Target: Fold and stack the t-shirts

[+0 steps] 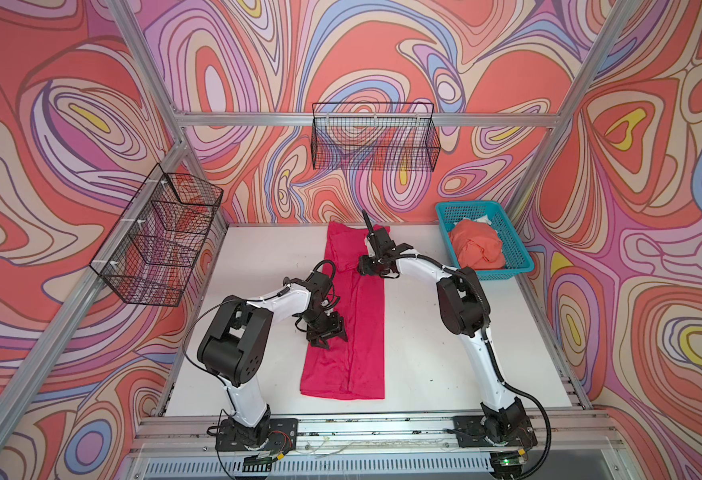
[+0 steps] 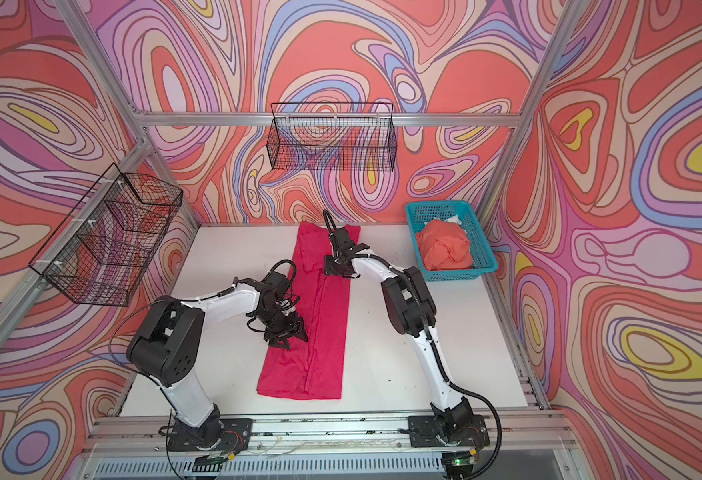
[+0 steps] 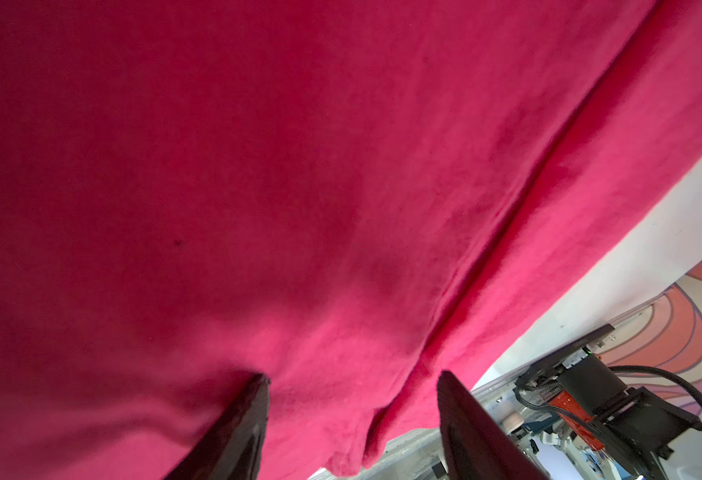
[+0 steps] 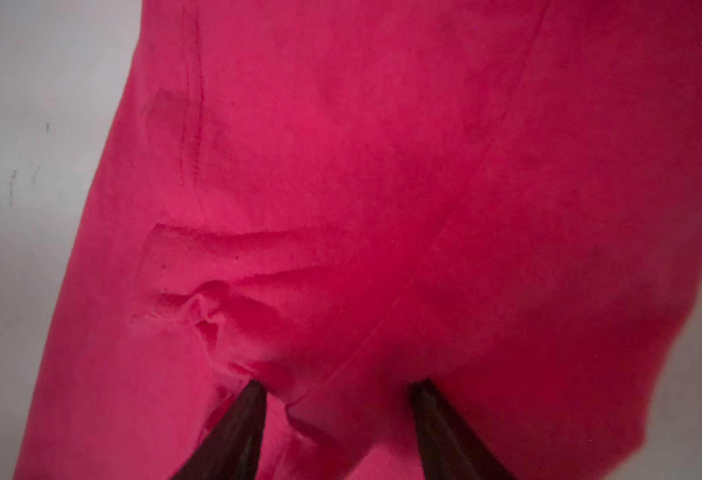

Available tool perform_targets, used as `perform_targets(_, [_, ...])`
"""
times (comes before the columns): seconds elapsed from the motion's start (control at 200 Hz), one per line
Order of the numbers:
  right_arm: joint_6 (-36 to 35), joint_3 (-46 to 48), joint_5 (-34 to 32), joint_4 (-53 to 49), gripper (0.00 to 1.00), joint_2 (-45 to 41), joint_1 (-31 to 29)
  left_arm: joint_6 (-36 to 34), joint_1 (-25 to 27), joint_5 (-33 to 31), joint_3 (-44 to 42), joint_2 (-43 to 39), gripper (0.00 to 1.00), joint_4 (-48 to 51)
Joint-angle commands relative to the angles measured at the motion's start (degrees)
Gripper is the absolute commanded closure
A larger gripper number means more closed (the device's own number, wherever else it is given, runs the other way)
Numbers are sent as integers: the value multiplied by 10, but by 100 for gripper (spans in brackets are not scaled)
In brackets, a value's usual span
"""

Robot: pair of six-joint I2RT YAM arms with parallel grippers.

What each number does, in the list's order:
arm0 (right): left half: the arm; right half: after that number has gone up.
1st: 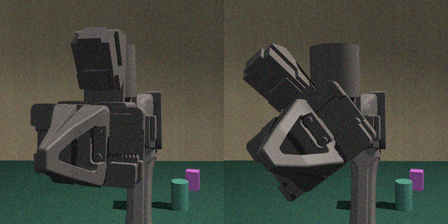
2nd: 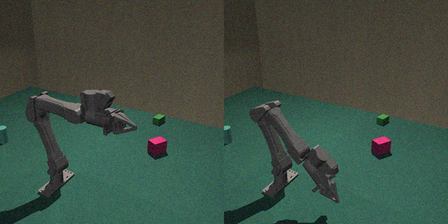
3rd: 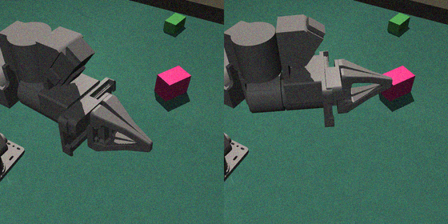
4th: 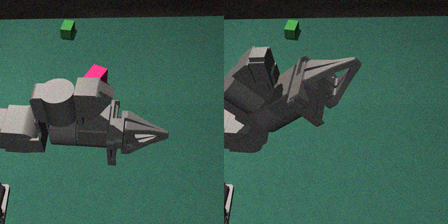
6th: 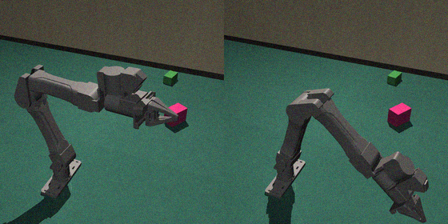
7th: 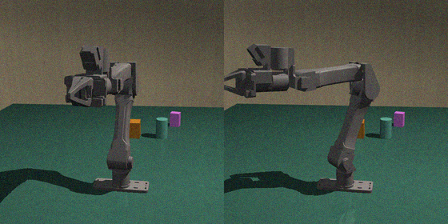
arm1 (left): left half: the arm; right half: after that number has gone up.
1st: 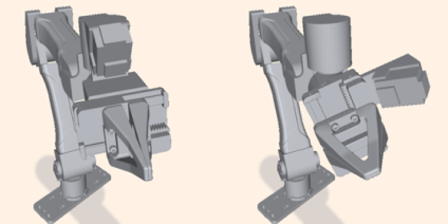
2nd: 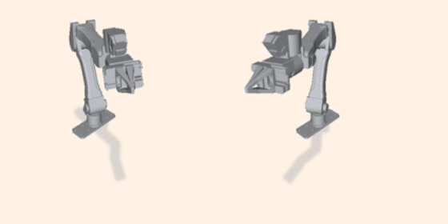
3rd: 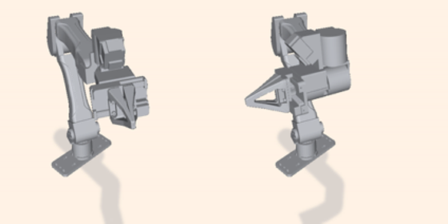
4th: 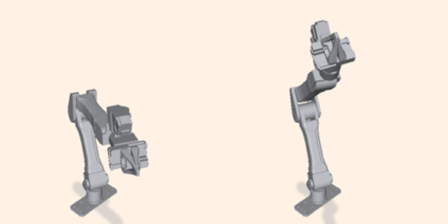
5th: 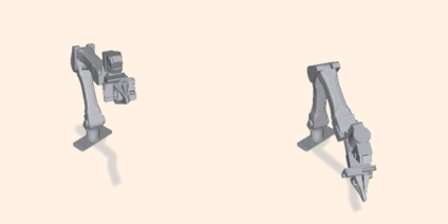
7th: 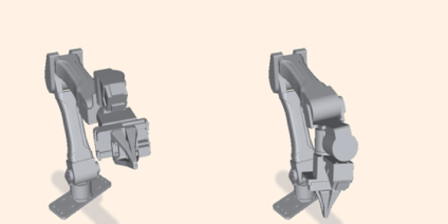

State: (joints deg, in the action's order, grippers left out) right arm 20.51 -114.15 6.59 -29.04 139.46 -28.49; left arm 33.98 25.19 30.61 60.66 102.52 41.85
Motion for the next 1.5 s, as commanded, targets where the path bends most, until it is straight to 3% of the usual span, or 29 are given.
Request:
perform_targets(0.0, [-21,-23,0,-41,40,39,2,9,27,-6,-6,49,33,3])
perform_targets(0.185, [-32,-10,-3,-45,40,0,3,13,30,-7,-4,12,32,22])
perform_targets(0.411, [-23,66,11,-44,38,-141,2,22,29,-10,43,-87,26,48])
perform_targets(0.546, [13,193,27,-27,38,-254,1,20,25,-38,26,-137,24,70])
perform_targets(0.736, [97,441,42,9,38,-425,-20,17,8,-62,-82,-203,24,61])
perform_targets(0.916, [223,636,49,16,39,-564,-105,37,10,-49,-180,-268,26,41])
perform_targets(1.117, [348,755,46,-20,39,-681,-205,84,27,-30,-263,-342,30,24])
perform_targets(1.262, [403,804,61,-10,40,-710,-256,121,59,-51,-286,-370,30,33])
perform_targets(1.492, [420,829,74,42,42,-680,-282,148,89,-75,-302,-379,34,28])
